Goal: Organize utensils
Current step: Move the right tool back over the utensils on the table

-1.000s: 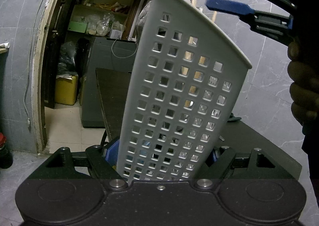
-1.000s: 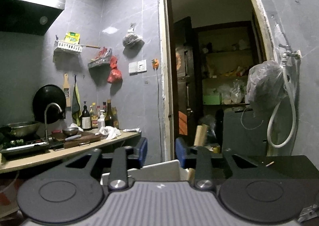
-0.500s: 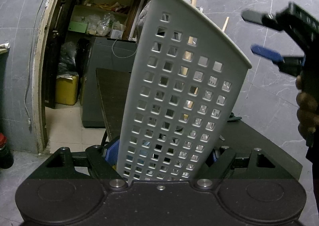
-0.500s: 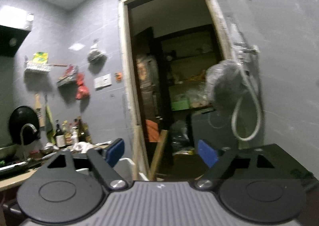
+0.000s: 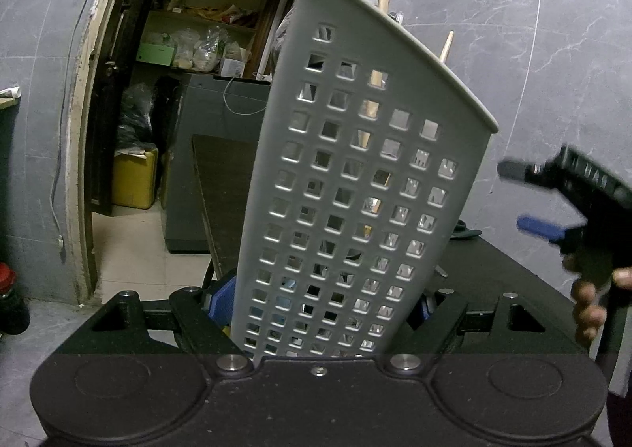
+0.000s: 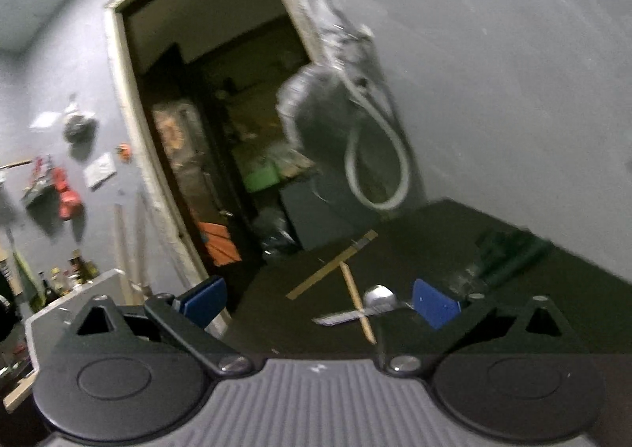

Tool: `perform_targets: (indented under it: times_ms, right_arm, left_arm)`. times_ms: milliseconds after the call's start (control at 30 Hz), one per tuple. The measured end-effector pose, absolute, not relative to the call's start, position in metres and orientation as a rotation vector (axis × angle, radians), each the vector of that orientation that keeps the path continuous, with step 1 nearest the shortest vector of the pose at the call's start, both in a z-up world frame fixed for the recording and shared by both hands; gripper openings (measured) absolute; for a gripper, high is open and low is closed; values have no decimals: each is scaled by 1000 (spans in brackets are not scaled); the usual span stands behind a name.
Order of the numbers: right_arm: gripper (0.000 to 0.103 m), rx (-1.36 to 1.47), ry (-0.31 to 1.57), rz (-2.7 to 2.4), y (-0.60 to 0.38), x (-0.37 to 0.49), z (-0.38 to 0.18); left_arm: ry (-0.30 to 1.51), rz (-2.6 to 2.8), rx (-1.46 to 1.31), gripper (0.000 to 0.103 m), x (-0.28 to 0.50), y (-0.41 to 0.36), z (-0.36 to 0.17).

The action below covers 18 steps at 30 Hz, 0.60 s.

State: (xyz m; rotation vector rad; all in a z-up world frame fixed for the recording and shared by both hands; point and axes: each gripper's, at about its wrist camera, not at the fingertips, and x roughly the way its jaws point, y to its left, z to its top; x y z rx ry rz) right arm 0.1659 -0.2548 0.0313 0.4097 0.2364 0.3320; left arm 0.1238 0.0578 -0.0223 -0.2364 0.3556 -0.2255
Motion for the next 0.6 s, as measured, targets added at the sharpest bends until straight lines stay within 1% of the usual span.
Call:
perform_targets:
  times_ms: [167,300,600]
  right_arm:
    - [103,494,341,265,-273,173,-1]
    - [103,551,421,244,-282,182,-15]
    - [103,671,456,224,-295,190,-30]
  left_arm:
    - [360,-222,-232,82,123,56,-21]
    - [361,-219,-231,82,123,56,-19]
    - [361,-219,-230,82,123,55,-19]
